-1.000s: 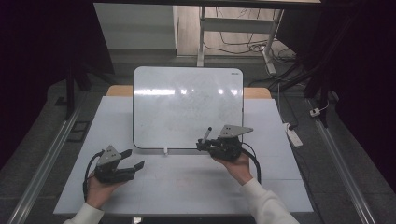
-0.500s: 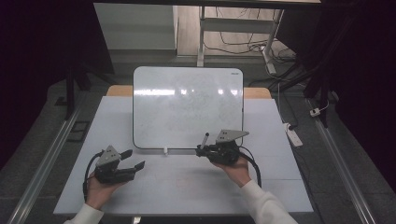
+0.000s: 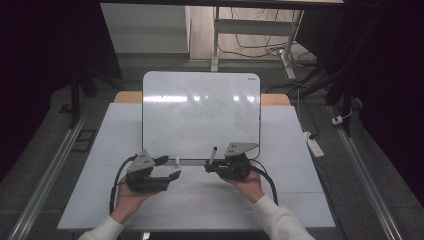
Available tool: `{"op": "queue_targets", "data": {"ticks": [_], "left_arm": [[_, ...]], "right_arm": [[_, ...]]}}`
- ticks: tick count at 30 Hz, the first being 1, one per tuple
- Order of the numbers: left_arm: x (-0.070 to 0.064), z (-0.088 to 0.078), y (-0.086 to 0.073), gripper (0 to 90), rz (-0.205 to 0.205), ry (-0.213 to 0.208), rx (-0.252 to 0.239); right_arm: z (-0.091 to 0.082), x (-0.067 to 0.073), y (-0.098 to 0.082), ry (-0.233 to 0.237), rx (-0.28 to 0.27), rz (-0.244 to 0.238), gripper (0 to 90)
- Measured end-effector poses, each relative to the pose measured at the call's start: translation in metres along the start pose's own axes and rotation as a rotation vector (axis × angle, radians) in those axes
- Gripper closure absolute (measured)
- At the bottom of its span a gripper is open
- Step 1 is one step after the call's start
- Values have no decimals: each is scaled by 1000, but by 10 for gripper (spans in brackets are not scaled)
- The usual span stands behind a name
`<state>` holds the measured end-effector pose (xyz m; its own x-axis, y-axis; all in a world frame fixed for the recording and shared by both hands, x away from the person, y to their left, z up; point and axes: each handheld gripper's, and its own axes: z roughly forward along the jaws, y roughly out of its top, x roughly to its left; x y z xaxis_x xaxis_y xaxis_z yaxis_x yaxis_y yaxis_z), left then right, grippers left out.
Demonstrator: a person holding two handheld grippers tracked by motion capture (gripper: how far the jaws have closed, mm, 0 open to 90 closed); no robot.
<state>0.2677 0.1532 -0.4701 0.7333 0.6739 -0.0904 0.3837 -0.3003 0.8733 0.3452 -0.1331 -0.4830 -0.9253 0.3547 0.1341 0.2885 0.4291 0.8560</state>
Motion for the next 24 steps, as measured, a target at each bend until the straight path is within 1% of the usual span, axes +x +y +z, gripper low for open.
{"op": "queue_targets", "data": {"ticks": [2,3,5,10,12,14,17,20,24], "left_arm": [[-6,9,9,342,19,-31,-2],[-8,12,12,352,28,-40,-1],[-14,20,22,373,48,-65,-12],[-22,36,40,444,74,-103,-33],[-25,42,45,472,87,-107,-37],[-27,47,48,503,92,-118,-42],[-29,53,51,547,100,-123,-43],[-28,57,51,622,102,-127,-35],[-26,58,51,754,100,-123,-39]], "right_arm": [[0,0,0,8,-3,4,787],[1,0,0,8,0,5,787],[1,0,-1,10,2,6,787],[3,2,-1,15,8,-1,787],[3,1,-1,19,7,4,787],[3,1,-2,19,8,9,787],[3,0,-2,20,7,12,787],[2,0,-1,20,4,14,787],[2,1,-1,25,-2,15,787]]}}
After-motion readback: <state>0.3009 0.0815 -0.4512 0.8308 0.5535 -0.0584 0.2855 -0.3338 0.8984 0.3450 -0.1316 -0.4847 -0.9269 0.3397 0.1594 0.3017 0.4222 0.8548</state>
